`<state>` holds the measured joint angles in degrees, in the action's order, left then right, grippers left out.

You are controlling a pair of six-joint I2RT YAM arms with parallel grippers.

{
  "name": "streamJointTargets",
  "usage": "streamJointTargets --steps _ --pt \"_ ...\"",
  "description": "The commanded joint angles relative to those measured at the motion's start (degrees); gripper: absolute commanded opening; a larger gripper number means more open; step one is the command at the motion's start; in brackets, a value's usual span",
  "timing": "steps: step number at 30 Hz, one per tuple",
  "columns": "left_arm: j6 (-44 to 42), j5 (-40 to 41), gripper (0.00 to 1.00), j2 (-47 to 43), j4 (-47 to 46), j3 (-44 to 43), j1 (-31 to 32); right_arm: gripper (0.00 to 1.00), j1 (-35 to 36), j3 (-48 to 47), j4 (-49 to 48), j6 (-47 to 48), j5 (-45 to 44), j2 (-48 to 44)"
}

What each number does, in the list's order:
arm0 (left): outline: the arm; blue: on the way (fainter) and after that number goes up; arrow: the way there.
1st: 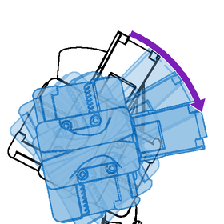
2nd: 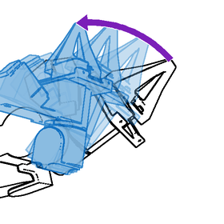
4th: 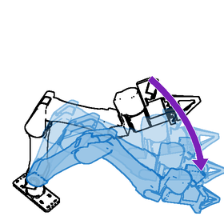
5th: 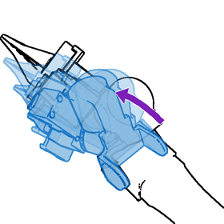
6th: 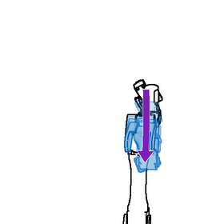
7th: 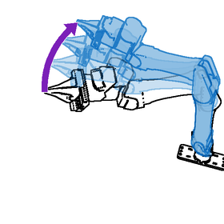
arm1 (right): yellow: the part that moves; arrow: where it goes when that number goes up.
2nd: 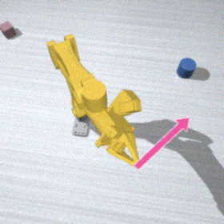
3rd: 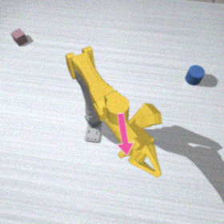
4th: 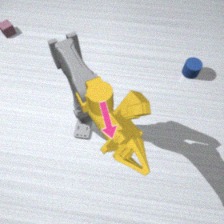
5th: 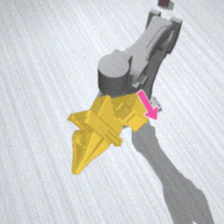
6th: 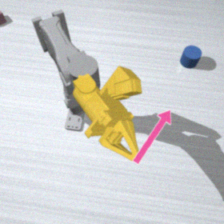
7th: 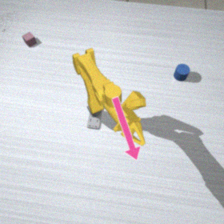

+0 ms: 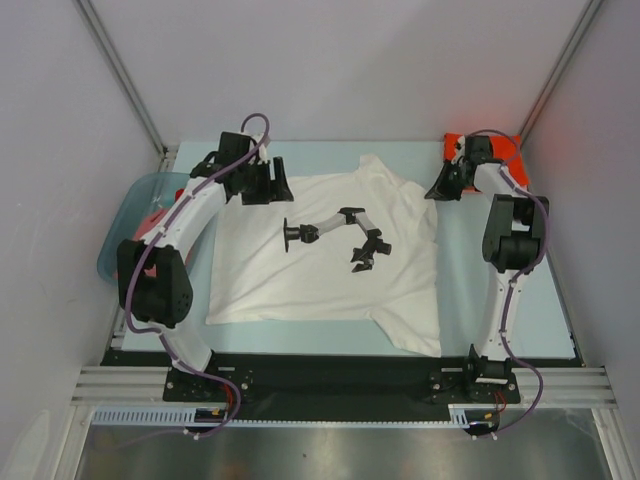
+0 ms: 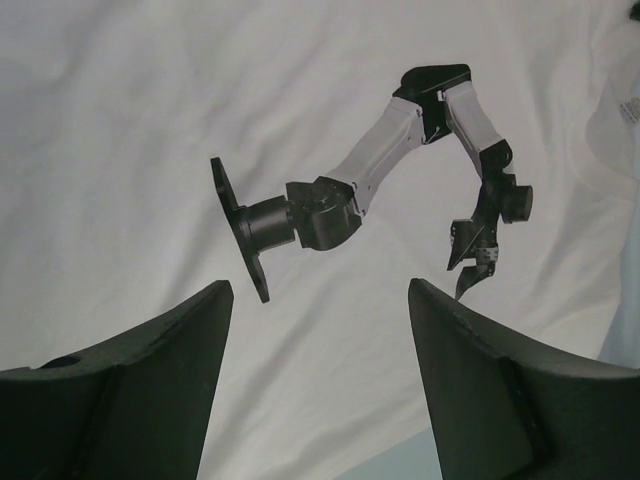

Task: Fold and stack the t-shirts
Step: Fold the tshirt

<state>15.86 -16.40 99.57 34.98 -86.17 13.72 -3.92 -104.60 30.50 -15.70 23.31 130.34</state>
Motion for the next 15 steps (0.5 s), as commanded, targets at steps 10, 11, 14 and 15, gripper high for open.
streamJointTargets --steps 10,11,14,15 --pt "-0.4 1.7 0.74 3.4 1.8 -5.6 -4.8 0.00 2.2 23.3 4.5 -1.0 -9.5 -23.6" --pt "-0.4 1.9 0.74 3.9 1.9 -5.8 -4.8 0.00 3.4 25.0 5.0 -0.9 -8.6 -24.6" --pt "0.0 1.7 0.73 4.5 1.5 -5.8 -4.9 0.06 9.4 31.3 7.1 -0.6 -9.4 -28.7" --pt "0.0 1.5 0.73 5.0 1.5 -5.8 -4.9 0.14 9.9 32.6 7.3 -0.6 -9.2 -29.7"
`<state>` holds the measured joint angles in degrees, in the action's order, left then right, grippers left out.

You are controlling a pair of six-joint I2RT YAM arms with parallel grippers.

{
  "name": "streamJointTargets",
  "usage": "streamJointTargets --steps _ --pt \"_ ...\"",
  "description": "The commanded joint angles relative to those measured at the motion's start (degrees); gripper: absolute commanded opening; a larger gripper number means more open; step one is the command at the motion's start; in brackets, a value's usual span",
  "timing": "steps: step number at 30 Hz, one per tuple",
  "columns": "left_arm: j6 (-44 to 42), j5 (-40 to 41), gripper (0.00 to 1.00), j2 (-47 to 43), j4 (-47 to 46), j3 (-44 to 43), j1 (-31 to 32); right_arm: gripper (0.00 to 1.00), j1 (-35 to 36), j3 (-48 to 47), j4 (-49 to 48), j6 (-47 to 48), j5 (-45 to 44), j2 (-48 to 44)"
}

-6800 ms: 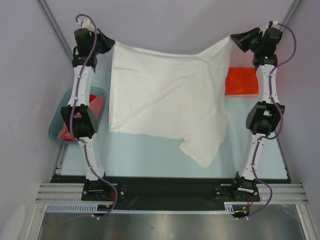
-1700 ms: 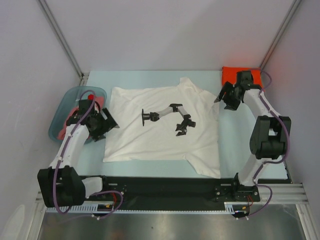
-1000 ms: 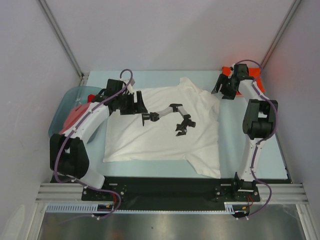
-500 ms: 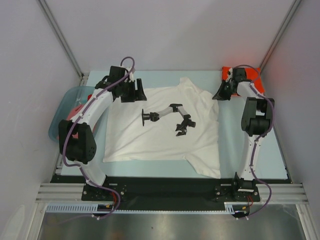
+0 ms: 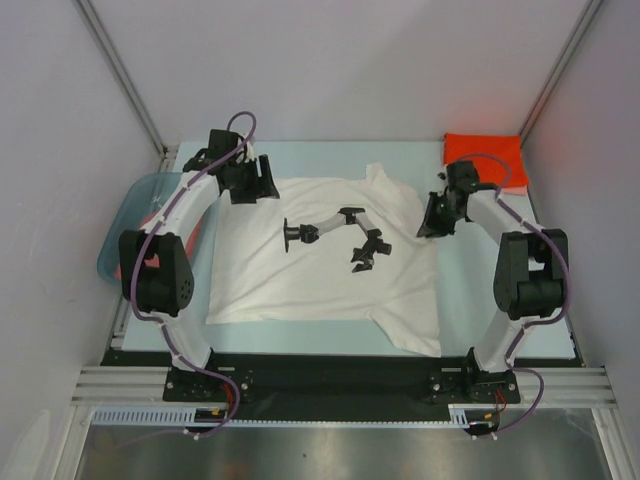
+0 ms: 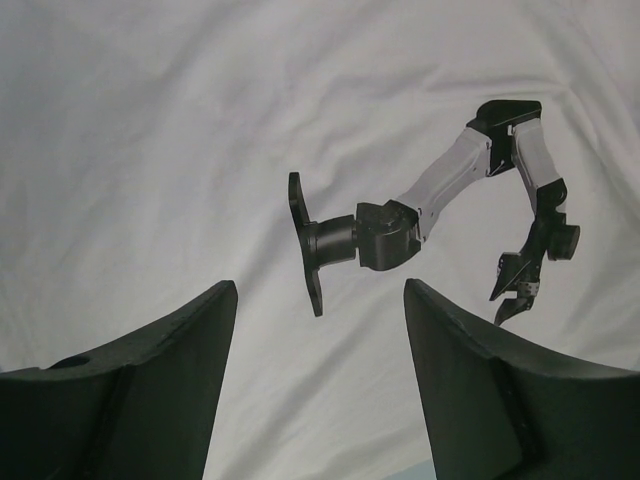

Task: Fold and stack the t-shirts
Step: Fold the tshirt

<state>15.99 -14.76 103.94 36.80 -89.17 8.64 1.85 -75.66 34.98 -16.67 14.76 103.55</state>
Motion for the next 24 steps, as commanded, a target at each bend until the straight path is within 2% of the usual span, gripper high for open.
streamJointTargets --steps 1,2,3,6,9,10,11,13,15,16,21,24 --pt "-0.2 -0.4 0.72 1.0 -0.1 -3.3 0.1 0.22 4.3 4.7 2.6 0.1 -1.0 -4.2" --pt "-0.3 -0.4 0.72 1.3 0.1 -3.5 0.1 0.31 3.3 4.4 2.5 -0.2 -1.7 -4.7" --pt "-0.4 0.1 0.72 1.9 0.2 -3.7 0.1 0.45 2.4 3.5 1.4 -0.3 -2.5 -4.6" --pt "-0.8 1.3 0.70 2.5 0.3 -4.8 0.1 0.59 -1.3 -3.6 -3.1 -1.3 -1.1 -1.0" --pt "-0.4 2.7 0.69 3.7 -0.2 -6.6 0.1 0.65 -3.5 -16.1 -6.0 -2.7 1.1 9.4" --pt "-0.3 2.7 0.68 4.3 -0.4 -7.2 0.1 0.65 -3.4 -20.0 -5.9 -3.1 1.2 12.4" --pt "-0.3 2.5 0.68 4.6 -0.3 -8.4 0.1 0.65 -3.3 -28.1 -5.5 -4.2 1.1 18.4" --pt "0.1 2.2 0.67 5.2 0.3 -9.6 0.1 0.59 -2.5 -35.1 -5.7 -5.5 1.7 23.7" --pt "0.5 1.6 0.66 5.2 0.6 -9.5 0.1 0.49 -2.0 -44.6 -6.4 -8.7 3.8 30.6" --pt "0.7 1.5 0.66 5.0 0.5 -8.4 0.1 0.49 -2.0 -47.2 -7.1 -9.9 4.5 32.7" --pt "0.8 1.8 0.66 2.5 -0.3 -3.8 0.1 0.63 2.1 -57.0 -11.4 -12.1 9.3 41.0" --pt "0.4 1.9 0.66 1.6 -0.3 -2.0 0.1 0.64 3.4 -57.4 -15.4 -14.7 11.3 43.9"
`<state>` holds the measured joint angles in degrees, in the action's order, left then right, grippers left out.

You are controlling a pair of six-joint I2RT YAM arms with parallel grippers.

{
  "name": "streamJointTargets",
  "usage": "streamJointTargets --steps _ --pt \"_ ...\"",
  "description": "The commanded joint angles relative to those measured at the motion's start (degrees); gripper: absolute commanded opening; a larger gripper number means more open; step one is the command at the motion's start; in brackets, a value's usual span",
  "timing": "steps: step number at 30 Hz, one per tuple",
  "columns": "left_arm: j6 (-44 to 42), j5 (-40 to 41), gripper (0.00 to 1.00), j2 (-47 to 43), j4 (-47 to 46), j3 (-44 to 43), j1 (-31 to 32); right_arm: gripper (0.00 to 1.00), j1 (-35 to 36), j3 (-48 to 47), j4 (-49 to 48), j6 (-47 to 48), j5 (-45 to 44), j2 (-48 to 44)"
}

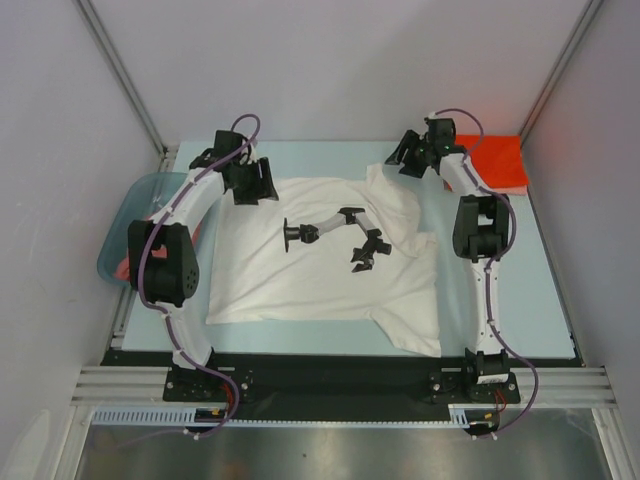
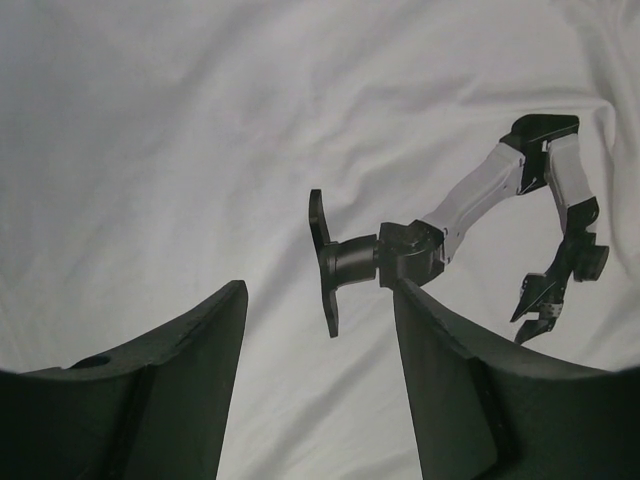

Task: Fold and stack the t-shirts
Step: Fold the tshirt

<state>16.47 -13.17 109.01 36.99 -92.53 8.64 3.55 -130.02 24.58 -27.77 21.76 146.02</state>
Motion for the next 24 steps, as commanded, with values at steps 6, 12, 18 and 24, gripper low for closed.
streamJointTargets --steps 6,12,18,24 --pt "-0.1 -0.4 0.66 -3.9 -1.0 2.9 0.1 0.54 3.7 -1.5 -9.8 -10.1 7.2 4.6" --pt "-0.6 -0.6 0.65 -4.3 -1.8 3.6 0.0 0.12 5.9 0.8 -5.2 -6.2 8.1 0.6" --pt "-0.1 -1.4 0.65 -3.8 -3.5 4.6 -0.6 0.17 11.1 16.7 7.4 4.6 0.3 -15.2" --pt "0.0 -1.5 0.64 -2.8 -3.9 4.6 -1.3 0.37 16.3 37.5 7.3 6.6 2.4 -32.7"
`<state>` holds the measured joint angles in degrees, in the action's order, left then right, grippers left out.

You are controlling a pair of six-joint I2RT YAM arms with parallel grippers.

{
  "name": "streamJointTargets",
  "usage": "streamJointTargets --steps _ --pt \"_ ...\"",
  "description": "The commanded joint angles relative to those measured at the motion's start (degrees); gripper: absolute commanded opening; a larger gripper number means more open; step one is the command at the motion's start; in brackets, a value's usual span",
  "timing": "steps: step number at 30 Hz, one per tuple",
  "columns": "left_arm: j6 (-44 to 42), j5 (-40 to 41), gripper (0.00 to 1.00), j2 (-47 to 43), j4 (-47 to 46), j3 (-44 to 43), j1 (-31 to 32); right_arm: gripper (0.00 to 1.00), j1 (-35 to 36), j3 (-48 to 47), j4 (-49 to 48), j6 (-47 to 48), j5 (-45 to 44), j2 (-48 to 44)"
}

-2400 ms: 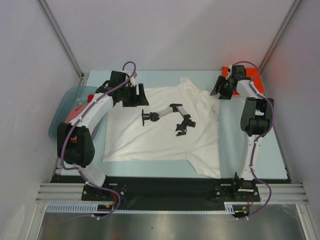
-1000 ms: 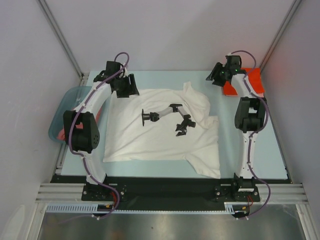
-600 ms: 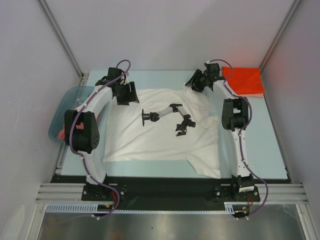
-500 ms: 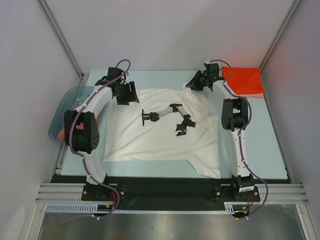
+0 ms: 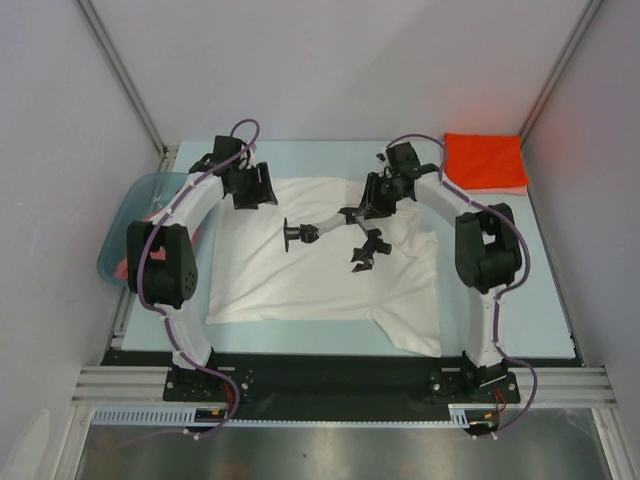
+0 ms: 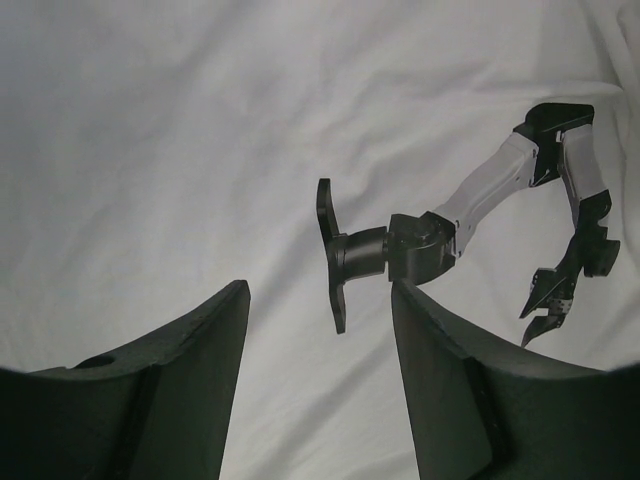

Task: Fold and stack the t-shirts
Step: Fold the tshirt

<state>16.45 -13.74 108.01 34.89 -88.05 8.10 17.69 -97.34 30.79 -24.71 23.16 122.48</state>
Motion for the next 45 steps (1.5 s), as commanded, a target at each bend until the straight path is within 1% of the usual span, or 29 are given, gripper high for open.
streamJointTargets --steps 1,2,3,4,5,6,8,10,12,13,14,15,16,17,19,25,26,28,30,31,32,40,45 --pt "0.0 -1.0 0.64 -1.6 -1.8 0.0 -1.0 0.42 2.6 9.4 0.5 3.7 1.9 -13.5" --pt "0.0 -1.0 0.64 -1.4 -1.8 -0.1 -1.0 0.50 2.5 10.8 0.3 4.0 2.0 -15.0" --pt "0.0 -1.1 0.64 -1.2 -1.8 -0.2 -1.1 0.54 2.2 11.7 0.2 4.4 1.3 -16.3" --pt "0.0 -1.2 0.64 -1.0 -1.8 -0.4 -1.2 0.55 1.6 12.0 -0.5 5.2 0.5 -17.4" --pt "0.0 -1.3 0.64 -0.8 -1.8 -0.5 -1.2 0.59 -0.4 11.5 -1.0 5.4 -2.3 -17.3" --pt "0.0 -1.4 0.64 -0.4 -1.8 -0.6 -1.2 0.60 -1.8 10.6 -1.3 4.9 -3.5 -16.7" --pt "0.2 -1.6 0.64 0.0 -1.8 -1.3 -1.2 0.62 -7.2 7.2 -3.1 2.8 -4.3 -13.0" --pt "0.4 -2.4 0.64 0.4 -1.8 -1.7 -1.2 0.62 -10.1 3.8 -4.5 2.2 -3.7 -9.2" --pt "0.9 -2.9 0.63 0.5 -2.3 -1.6 -1.2 0.60 -12.4 -2.6 -4.5 2.6 -3.2 -3.0" --pt "1.0 -3.1 0.63 0.2 -2.3 -1.3 -1.2 0.56 -12.9 -5.1 -3.1 2.6 -3.6 1.2" --pt "1.1 -3.3 0.62 0.0 -2.3 -1.1 -1.2 0.55 -13.3 -7.6 -2.2 2.6 -3.7 1.3" --pt "1.1 -3.3 0.62 0.0 -2.4 -0.9 -1.2 0.54 -13.6 -11.4 -2.0 2.9 -4.0 4.8" --pt "1.1 -3.4 0.62 -0.2 -2.4 -0.4 -1.2 0.53 -13.6 -12.6 -3.0 2.9 -4.2 6.1" --pt "0.9 -3.3 0.61 -0.7 -2.4 -0.1 -1.2 0.49 -13.6 -14.3 -2.9 3.3 -4.0 9.2" --pt "0.8 -2.9 0.61 -1.0 -2.3 0.7 -1.2 0.46 -13.2 -18.6 -1.7 3.7 -4.2 11.8" --pt "0.2 -2.3 0.61 -1.5 -1.9 1.0 -1.4 0.45 -12.3 -20.2 -3.8 5.7 -5.0 15.9" --pt "0.1 -2.4 0.58 -1.6 -2.0 0.9 -1.4 0.46 -12.3 -20.3 -3.9 6.0 -5.4 16.3" --pt "0.1 -2.3 0.57 -1.7 -1.9 0.6 -1.4 0.46 -12.4 -21.0 -3.6 6.6 -5.9 17.4" --pt "0.0 -1.7 0.60 -1.7 -1.8 0.3 -1.4 0.46 -12.2 -21.7 -2.6 7.3 -6.3 18.1" --pt "0.0 -1.4 0.63 -1.7 -1.8 0.2 -1.4 0.45 -12.3 -22.1 -2.4 7.6 -6.5 18.7" --pt "-0.1 -1.1 0.68 -1.7 -1.4 0.2 -1.4 0.45 -12.1 -22.2 -2.4 8.2 -6.5 18.8" --pt "-0.9 -0.2 0.70 -0.2 -0.6 -2.3 -2.1 0.45 -11.2 -22.8 -1.2 10.9 -9.7 19.7" --pt "-0.9 -0.7 0.69 0.5 -0.4 -3.5 -2.7 0.43 -10.2 -24.2 -0.7 11.3 -8.9 21.1"
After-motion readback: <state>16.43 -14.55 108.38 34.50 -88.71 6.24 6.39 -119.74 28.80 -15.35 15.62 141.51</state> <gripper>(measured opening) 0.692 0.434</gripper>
